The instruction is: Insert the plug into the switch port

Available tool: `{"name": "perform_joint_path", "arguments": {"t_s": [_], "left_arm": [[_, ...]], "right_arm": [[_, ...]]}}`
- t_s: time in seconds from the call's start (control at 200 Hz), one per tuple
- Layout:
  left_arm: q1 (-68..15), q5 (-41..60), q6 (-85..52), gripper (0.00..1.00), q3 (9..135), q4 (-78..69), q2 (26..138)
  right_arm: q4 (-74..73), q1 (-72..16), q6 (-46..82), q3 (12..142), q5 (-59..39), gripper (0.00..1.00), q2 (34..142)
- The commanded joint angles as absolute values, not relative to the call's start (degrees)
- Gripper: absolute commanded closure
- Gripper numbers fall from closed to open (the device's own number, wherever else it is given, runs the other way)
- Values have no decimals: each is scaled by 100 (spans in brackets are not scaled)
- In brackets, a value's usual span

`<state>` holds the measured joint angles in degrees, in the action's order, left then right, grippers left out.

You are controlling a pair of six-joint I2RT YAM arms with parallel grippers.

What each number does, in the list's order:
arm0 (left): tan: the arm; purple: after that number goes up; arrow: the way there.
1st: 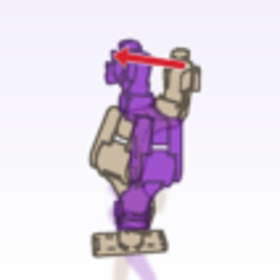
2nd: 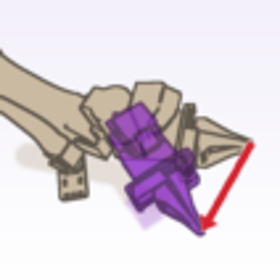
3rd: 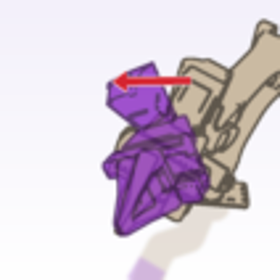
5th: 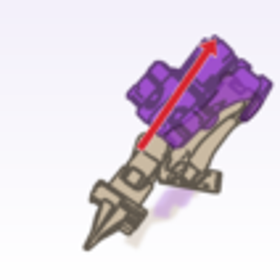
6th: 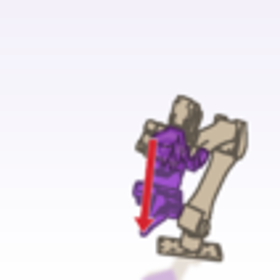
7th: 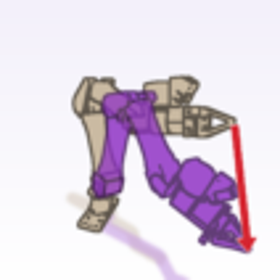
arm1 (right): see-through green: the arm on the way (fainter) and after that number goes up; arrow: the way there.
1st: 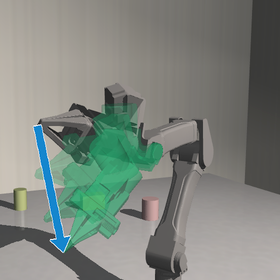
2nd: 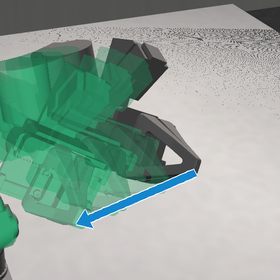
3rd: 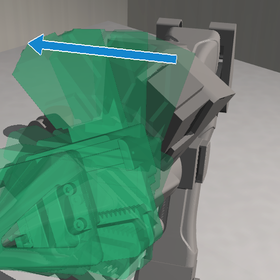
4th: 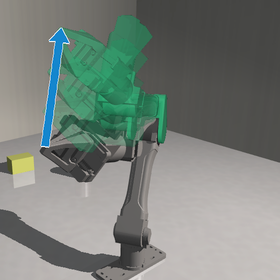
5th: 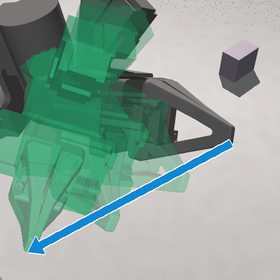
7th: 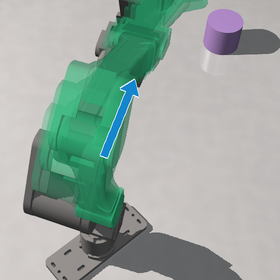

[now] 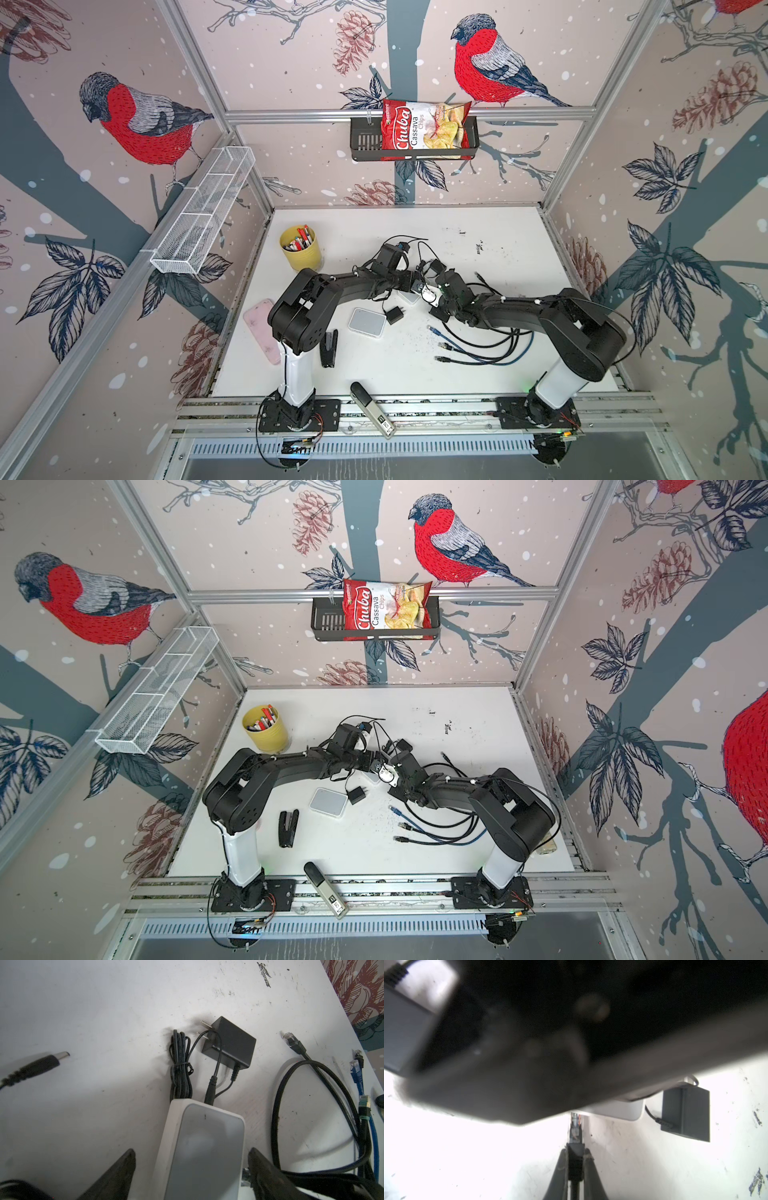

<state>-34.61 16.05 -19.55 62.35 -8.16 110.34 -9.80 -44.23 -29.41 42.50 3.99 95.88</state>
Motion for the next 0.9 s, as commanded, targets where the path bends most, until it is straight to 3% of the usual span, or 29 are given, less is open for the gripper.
{"name": "perform_joint_path", "arguments": {"t_s": [0.0,0.895], "left_arm": [[-3482,1829,-2038,16,6197,-993,11057],[-3403,1748,-2076,18,5947,-947,10804]], "right_arm": [[-1361,-4438,-2824,4299,465,99,9577],[-2179,-4632,-2043,4276,739,100,9681]]}}
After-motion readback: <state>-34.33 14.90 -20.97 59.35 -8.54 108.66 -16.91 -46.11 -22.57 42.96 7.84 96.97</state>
